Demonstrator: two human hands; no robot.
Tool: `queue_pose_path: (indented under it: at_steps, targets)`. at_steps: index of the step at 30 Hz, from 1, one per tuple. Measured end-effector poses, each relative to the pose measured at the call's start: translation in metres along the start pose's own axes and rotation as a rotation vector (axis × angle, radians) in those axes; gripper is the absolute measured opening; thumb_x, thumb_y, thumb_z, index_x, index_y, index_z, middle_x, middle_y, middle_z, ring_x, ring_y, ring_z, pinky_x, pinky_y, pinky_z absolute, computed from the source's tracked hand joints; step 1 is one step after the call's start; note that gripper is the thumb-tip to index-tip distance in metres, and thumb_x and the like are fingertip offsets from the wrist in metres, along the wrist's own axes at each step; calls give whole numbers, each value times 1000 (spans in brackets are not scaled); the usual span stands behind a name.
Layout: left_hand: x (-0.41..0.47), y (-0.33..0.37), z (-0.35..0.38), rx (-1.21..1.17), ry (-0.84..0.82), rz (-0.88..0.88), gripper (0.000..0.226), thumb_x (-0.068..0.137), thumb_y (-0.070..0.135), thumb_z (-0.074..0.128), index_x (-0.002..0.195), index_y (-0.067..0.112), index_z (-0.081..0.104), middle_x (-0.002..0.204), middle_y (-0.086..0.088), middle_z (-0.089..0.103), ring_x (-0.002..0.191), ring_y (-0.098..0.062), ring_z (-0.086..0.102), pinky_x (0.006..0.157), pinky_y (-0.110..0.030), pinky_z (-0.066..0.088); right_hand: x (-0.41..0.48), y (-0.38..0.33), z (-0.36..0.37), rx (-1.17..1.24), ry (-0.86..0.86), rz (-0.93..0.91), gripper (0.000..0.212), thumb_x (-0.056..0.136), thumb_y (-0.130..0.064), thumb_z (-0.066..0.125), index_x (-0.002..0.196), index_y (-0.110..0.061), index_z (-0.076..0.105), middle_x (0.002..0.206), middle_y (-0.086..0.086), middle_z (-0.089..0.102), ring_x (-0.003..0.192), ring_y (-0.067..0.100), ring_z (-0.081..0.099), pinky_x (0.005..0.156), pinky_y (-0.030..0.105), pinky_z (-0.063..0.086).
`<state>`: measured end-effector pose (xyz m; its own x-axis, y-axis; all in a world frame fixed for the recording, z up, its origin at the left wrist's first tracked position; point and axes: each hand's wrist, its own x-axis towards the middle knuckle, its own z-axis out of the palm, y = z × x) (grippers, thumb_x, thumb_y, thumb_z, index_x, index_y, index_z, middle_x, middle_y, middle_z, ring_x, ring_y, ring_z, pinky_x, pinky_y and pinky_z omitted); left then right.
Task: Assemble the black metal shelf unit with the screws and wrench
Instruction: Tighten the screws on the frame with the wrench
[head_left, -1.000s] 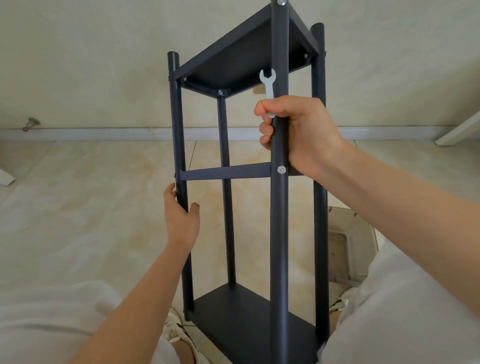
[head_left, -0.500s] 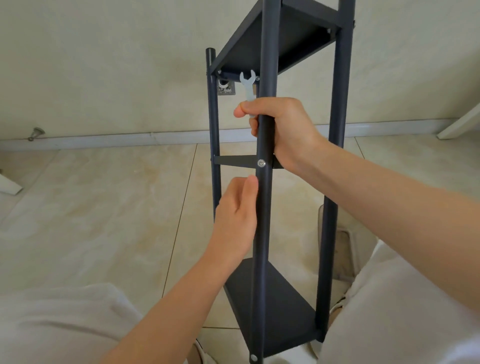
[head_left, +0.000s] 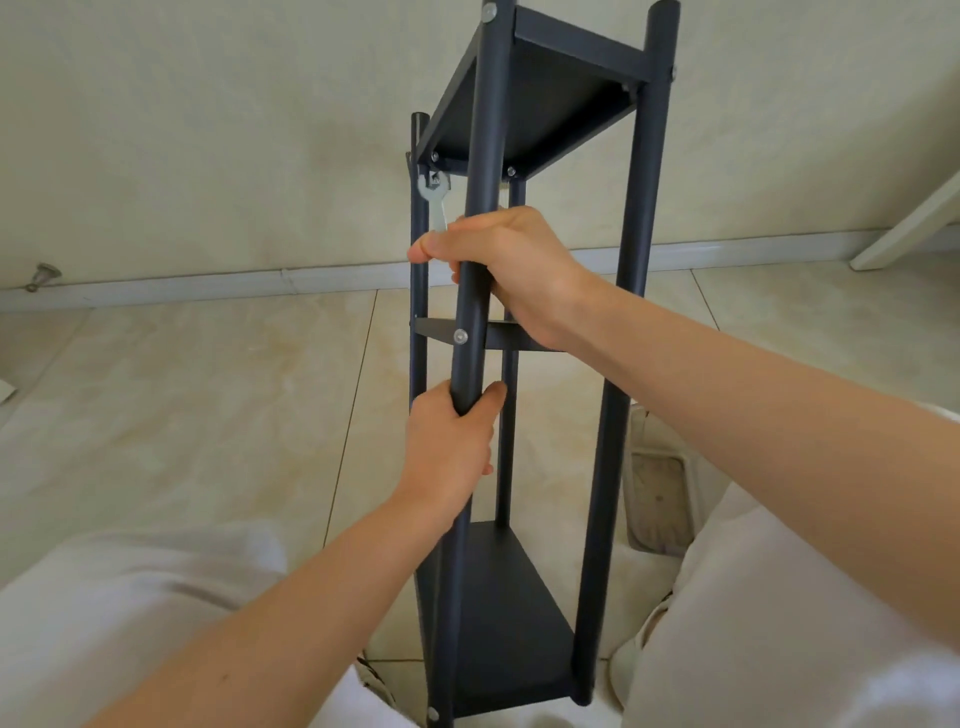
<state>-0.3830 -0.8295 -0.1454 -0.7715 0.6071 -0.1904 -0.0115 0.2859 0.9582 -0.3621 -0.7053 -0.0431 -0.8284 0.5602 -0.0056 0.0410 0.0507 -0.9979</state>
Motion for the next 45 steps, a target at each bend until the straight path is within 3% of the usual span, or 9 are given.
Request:
queue_pose_path:
  at_steps: [4, 10, 15, 19, 25, 27, 34, 36, 45]
  targets:
    - [-1, -6, -9, 22, 76, 20, 34, 97, 24, 64, 69, 16, 46, 46, 8, 42, 39, -10, 42, 42, -20, 42, 0, -5, 0, -120, -142, -40, 11, 88, -18, 71, 83, -19, 80, 70, -22, 65, 98, 10, 56, 107, 36, 41]
    - [3, -9, -13, 26, 193, 55, 38, 94, 20, 64, 65, 18, 40, 54, 1, 40, 49, -17, 37, 50, -32, 35, 2, -11, 5, -146, -173, -62, 12, 91, -19, 67, 92, -18, 79, 109, -7, 73, 117, 9, 58, 114, 37, 37]
    - [8, -10, -15, 63, 244, 103, 38, 94, 24, 66, 65, 14, 43, 59, -7, 44, 53, -21, 41, 52, -34, 40, 14, -7, 9, -159, -127, -44, 15, 94, -24, 65, 95, -19, 79, 96, -17, 71, 116, 8, 58, 112, 37, 41]
    - [18, -10, -19, 64, 248, 81, 40, 93, 27, 67, 65, 12, 42, 62, -11, 45, 55, -25, 40, 53, -37, 38, 21, 8, 13, -377, -59, -63, 18, 96, -25, 62, 90, -20, 79, 102, 15, 74, 97, 24, 67, 90, 26, 52]
    - [27, -17, -23, 66, 274, 60, 39, 92, 31, 68, 69, 10, 45, 65, -13, 45, 56, -27, 40, 55, -39, 40, 16, 21, 10, -399, -1, -31, 25, 98, -19, 55, 89, -15, 78, 105, 21, 71, 86, 26, 65, 75, 11, 48]
    - [30, -20, -26, 35, 279, 43, 40, 93, 33, 68, 67, 11, 45, 65, -12, 45, 57, -27, 39, 56, -39, 39, 10, 25, 7, -424, 8, -8, 25, 97, -16, 54, 89, -12, 78, 103, 7, 70, 82, 9, 62, 73, 5, 44]
    - [31, -29, -29, 47, 301, 109, 59, 100, 57, 44, 61, 13, 42, 54, -7, 46, 48, -25, 45, 49, -39, 42, -15, 44, 9, -768, 140, -183, 24, 98, -19, 55, 83, -10, 73, 88, 1, 50, 76, 10, 49, 77, 23, 44]
    - [30, -29, -27, 26, 303, 116, 63, 103, 56, 36, 58, 13, 41, 49, -2, 44, 44, -21, 43, 46, -35, 40, -26, 47, 13, -861, 77, -238, 28, 100, -20, 51, 84, -9, 71, 80, -1, 54, 66, 10, 53, 67, 25, 46]
    - [26, -25, -24, 2, 320, 98, 63, 104, 54, 31, 57, 14, 41, 50, -4, 44, 46, -21, 44, 50, -34, 42, -27, 73, 23, -810, -191, 268, 23, 99, -15, 55, 80, -8, 67, 65, 1, 59, 56, 11, 57, 55, 17, 45]
